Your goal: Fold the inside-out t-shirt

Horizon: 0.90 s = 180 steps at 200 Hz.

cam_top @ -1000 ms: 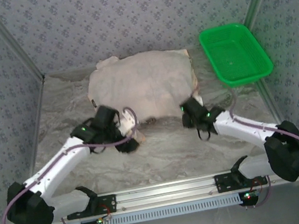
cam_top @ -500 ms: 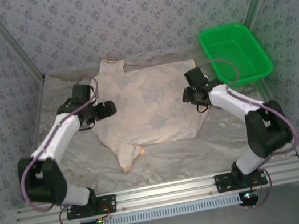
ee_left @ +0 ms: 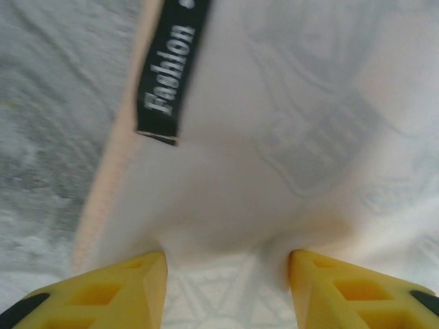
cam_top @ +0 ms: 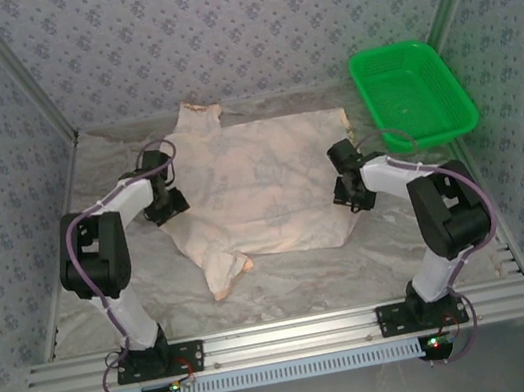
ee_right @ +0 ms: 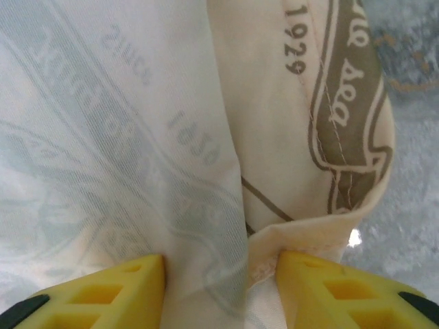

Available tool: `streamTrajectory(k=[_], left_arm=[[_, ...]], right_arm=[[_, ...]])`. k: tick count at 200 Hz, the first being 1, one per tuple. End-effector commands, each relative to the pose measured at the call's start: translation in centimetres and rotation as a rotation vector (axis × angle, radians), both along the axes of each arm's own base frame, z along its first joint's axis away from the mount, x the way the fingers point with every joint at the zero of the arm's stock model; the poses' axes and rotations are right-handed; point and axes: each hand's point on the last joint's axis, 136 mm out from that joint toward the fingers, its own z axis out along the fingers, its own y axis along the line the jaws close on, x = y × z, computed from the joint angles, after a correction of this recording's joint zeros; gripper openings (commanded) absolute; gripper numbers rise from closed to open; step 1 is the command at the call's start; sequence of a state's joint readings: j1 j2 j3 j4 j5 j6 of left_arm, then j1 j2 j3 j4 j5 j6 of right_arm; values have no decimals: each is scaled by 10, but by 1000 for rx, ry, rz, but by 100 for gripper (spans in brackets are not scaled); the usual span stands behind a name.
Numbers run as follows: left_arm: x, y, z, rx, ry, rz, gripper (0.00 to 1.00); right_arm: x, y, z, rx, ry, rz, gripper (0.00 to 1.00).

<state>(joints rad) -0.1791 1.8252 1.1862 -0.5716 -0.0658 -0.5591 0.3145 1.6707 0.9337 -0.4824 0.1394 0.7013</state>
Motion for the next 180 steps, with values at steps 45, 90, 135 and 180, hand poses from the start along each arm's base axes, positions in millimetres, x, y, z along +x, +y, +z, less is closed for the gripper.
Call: streamTrajectory(k=[45, 90, 135, 180], left_arm=[[49, 58, 12, -16, -5, 8, 52], [64, 26, 45, -91, -48, -54, 51], [34, -41, 37, -178, -40, -97, 51], [46, -26, 2, -100, 29, -62, 47]], right_arm=[[-47, 2, 23, 176, 112, 224, 61], [-37, 9, 13, 281, 142, 339, 50], [-23, -2, 8, 234, 128, 359, 47], [-56, 11, -10, 229, 280, 336, 23]])
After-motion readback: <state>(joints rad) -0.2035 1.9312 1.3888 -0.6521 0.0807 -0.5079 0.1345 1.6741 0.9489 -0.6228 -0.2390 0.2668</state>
